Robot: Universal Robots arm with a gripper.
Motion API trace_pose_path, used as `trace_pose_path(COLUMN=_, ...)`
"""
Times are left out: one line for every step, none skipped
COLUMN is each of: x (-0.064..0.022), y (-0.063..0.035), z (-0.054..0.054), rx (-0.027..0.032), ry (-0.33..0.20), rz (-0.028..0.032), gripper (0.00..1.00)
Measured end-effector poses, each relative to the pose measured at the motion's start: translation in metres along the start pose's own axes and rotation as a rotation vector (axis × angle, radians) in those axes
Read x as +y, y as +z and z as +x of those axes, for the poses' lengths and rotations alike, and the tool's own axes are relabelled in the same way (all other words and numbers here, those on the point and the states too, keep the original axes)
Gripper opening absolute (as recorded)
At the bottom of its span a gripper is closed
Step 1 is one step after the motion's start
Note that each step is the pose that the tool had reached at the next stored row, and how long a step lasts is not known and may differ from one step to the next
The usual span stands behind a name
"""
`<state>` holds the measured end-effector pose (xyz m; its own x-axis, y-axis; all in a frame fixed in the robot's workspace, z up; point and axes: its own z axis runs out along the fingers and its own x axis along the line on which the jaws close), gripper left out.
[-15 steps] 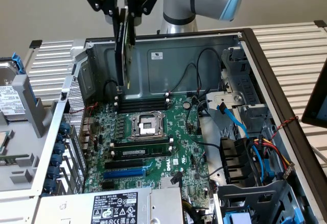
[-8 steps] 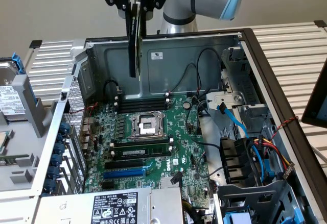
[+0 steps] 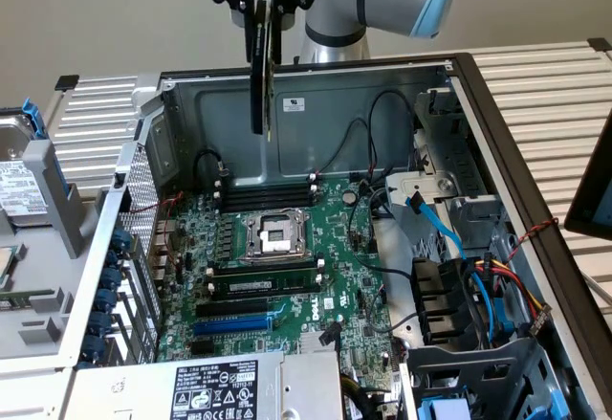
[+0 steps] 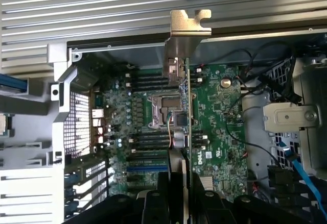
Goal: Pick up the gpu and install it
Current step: 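Pick up the gpu and move the gpu toward the slot, then insert the gpu into the slot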
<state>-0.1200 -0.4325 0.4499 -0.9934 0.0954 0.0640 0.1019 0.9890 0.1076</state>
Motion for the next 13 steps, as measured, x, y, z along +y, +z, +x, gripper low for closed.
trace_pose_path(x=0.0007, y=0.0004, z=0.000, rx=-0.0004, ry=0.000, rz=0.0000, gripper=0.27)
trace_pose_path(x=0.0014, y=0.0008, z=0.000, rx=-0.0006, ry=-0.001, rz=0.0000, gripper=0.27)
trace_pose_path(x=0.0022, y=0.0012, z=0.000, rx=-0.0007, ry=-0.001, rz=0.0001, gripper=0.27)
trace_pose_path(x=0.0030, y=0.0017, z=0.000, rx=-0.0007, ry=-0.002, rz=0.0000, gripper=0.27)
trace_pose_path(x=0.0038, y=0.0021, z=-0.001, rx=-0.0006, ry=-0.002, rz=0.0000, gripper=0.27)
trace_pose_path(x=0.0043, y=0.0022, z=-0.002, rx=-0.0006, ry=-0.003, rz=0.0001, gripper=0.27)
trace_pose_path(x=0.0049, y=0.0023, z=-0.004, rx=-0.0004, ry=-0.004, rz=0.0001, gripper=0.27)
trace_pose_path(x=0.0054, y=0.0023, z=-0.007, rx=-0.0003, ry=-0.004, rz=0.0003, gripper=0.27)
trace_pose_path(x=0.0058, y=0.0023, z=-0.009, rx=-0.0002, ry=-0.005, rz=0.0003, gripper=0.27)
trace_pose_path(x=0.0061, y=0.0023, z=-0.012, rx=-0.0001, ry=-0.006, rz=0.0005, gripper=0.27)
trace_pose_path(x=0.0064, y=0.0023, z=-0.015, rx=0.0001, ry=-0.007, rz=0.0005, gripper=0.27)
trace_pose_path(x=0.0067, y=0.0025, z=-0.017, rx=0.0003, ry=-0.008, rz=0.0005, gripper=0.27)
trace_pose_path(x=0.0069, y=0.0027, z=-0.019, rx=0.0005, ry=-0.009, rz=0.0006, gripper=0.27)
